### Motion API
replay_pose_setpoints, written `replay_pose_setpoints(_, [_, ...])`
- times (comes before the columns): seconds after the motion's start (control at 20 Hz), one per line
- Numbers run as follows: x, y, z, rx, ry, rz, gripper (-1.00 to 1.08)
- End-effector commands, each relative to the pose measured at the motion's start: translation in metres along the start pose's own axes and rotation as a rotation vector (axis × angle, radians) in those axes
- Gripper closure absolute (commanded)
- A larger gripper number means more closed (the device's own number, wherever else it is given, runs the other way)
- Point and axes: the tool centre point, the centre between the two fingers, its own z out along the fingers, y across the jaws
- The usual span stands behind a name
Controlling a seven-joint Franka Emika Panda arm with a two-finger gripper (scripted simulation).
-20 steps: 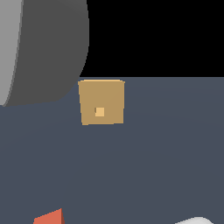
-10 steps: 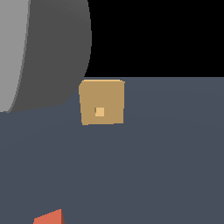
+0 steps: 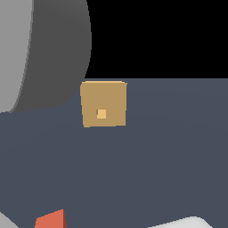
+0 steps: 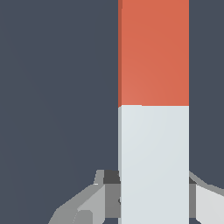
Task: Insert the peg into the horizontal hole in a box.
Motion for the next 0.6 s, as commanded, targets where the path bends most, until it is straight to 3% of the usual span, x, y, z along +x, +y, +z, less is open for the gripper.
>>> replay_pose_setpoints(0.0, [0.005, 0.002, -0.001, -0.001, 0.000, 0.004, 1.08])
replay_pose_setpoints(0.55, [0.067, 0.014, -0.009, -0.001, -0.001, 0.061, 1.08])
